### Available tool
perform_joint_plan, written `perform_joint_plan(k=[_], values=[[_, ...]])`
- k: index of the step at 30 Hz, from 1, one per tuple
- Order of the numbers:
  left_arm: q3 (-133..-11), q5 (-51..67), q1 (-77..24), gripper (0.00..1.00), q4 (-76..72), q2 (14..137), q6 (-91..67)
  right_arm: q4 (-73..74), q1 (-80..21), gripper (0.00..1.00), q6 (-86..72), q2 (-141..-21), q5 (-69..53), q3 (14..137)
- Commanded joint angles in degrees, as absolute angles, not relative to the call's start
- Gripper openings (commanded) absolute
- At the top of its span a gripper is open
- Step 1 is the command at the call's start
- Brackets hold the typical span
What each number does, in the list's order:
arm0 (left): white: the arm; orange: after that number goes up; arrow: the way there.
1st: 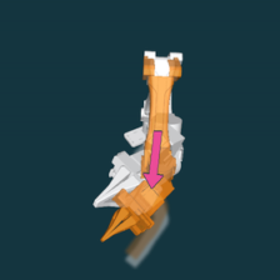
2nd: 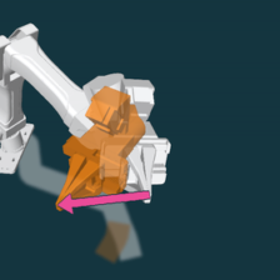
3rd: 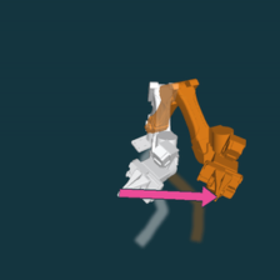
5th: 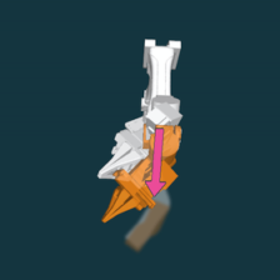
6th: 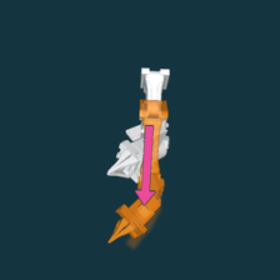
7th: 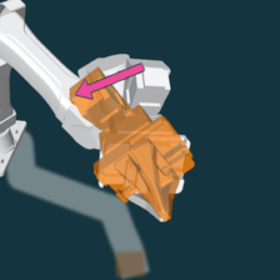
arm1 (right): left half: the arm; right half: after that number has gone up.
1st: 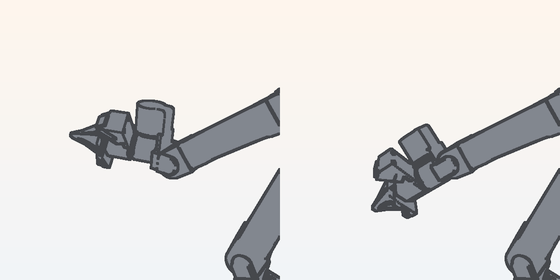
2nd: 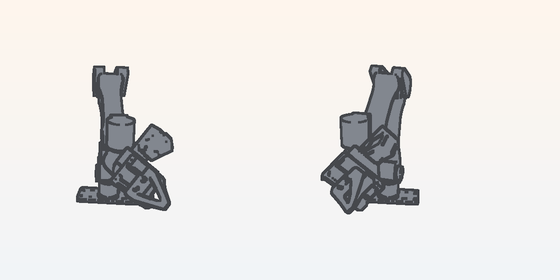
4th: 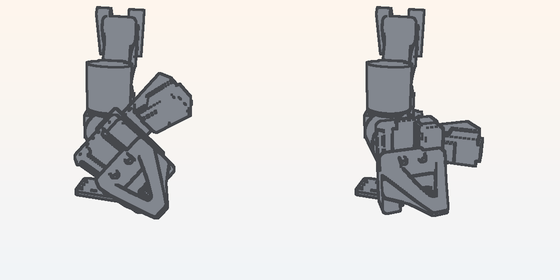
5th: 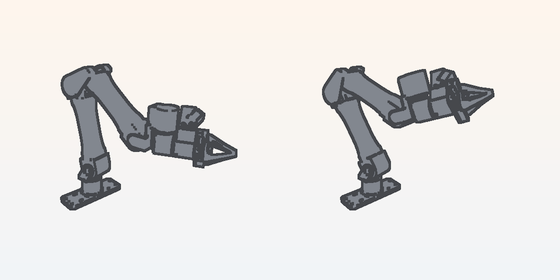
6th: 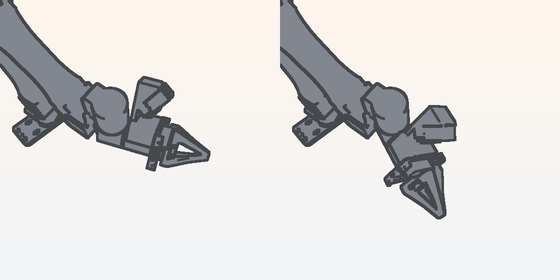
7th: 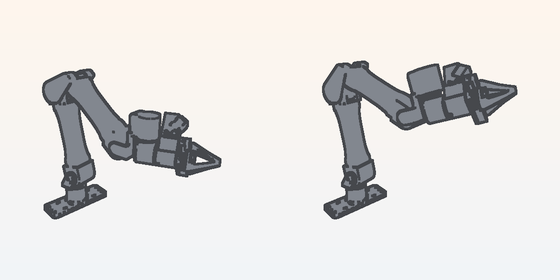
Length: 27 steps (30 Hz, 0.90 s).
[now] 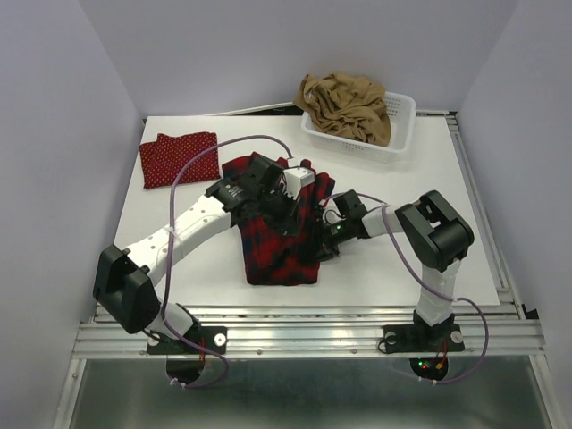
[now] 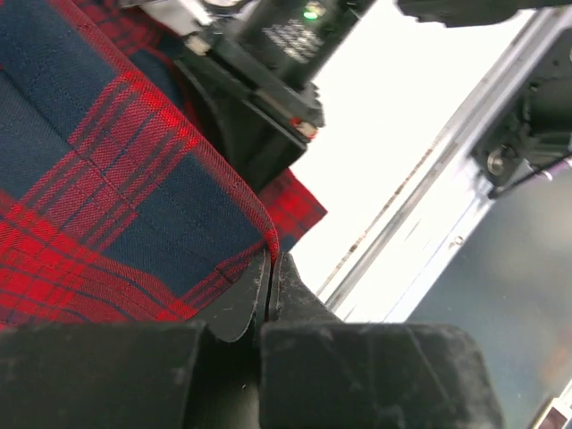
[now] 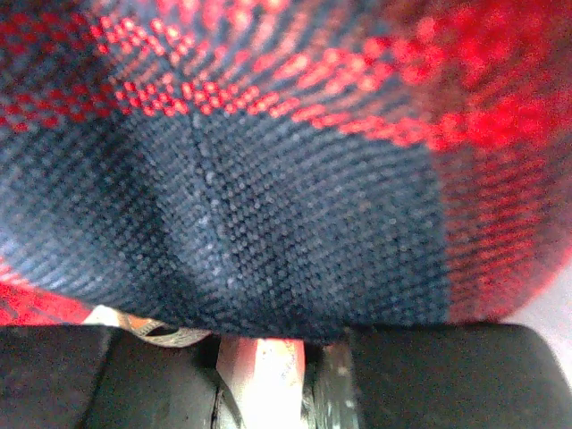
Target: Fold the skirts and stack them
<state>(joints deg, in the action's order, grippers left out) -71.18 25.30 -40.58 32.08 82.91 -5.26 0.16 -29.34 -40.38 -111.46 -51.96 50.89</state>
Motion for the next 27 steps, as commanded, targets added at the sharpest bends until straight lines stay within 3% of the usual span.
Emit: perform_joint_plan(k=[1,20,27], values=[[-72.08,27.15,-43.06,0.00,33.68,81.91,-8.60,5.98,-30.15,0.24,-43.50,-112.33,-47.20,47.90],[-63.21,32.87,-46.93,0.00,8.18,100.97,-26.89,7.20,-29.62,0.25,-44.30,-106.19,-45.36,47.19],[-60.38,34.80,-46.76,0.00,7.47,105.20,-27.51,30.29,-23.05,0.45,-36.92,-101.17,-34.29,57.47]])
